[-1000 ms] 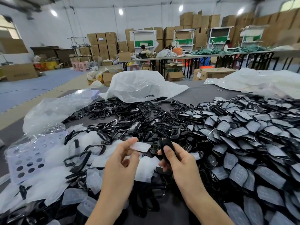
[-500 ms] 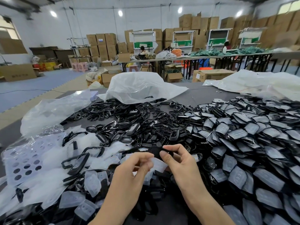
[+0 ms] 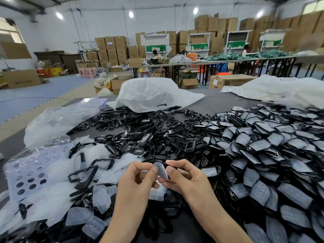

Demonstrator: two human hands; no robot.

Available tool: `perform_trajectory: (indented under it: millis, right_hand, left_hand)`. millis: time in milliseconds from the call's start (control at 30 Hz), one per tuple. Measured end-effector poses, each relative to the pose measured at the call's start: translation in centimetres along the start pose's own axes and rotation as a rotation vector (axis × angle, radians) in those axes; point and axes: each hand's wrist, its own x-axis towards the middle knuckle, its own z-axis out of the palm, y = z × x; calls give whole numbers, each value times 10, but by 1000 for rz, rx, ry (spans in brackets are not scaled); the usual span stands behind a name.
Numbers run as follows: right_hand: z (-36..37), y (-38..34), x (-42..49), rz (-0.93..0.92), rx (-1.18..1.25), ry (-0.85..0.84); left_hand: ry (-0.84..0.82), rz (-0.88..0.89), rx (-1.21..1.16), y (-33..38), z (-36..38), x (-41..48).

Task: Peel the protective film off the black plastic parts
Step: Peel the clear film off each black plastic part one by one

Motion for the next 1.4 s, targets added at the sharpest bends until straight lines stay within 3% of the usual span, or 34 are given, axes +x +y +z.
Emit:
perform_trajectory:
  millis: [200, 467, 800, 1033, 1400]
  right_hand:
    - [3, 2, 0, -24, -1, 1]
    - [-2, 5, 3, -13, -33, 24]
    - [-4, 8, 4, -19, -41, 61]
    - [-5, 11, 3, -74, -184, 120]
    - [-3, 7, 1, -181, -368, 27]
  left_hand:
    - [-30, -38, -133, -1, 1, 1]
    - [-87, 2, -135, 1, 1, -1]
    - [-5, 140, 211, -1, 0, -6]
    - [-57, 115, 165, 4, 2, -6]
    - [-111, 208, 228, 7, 4, -10]
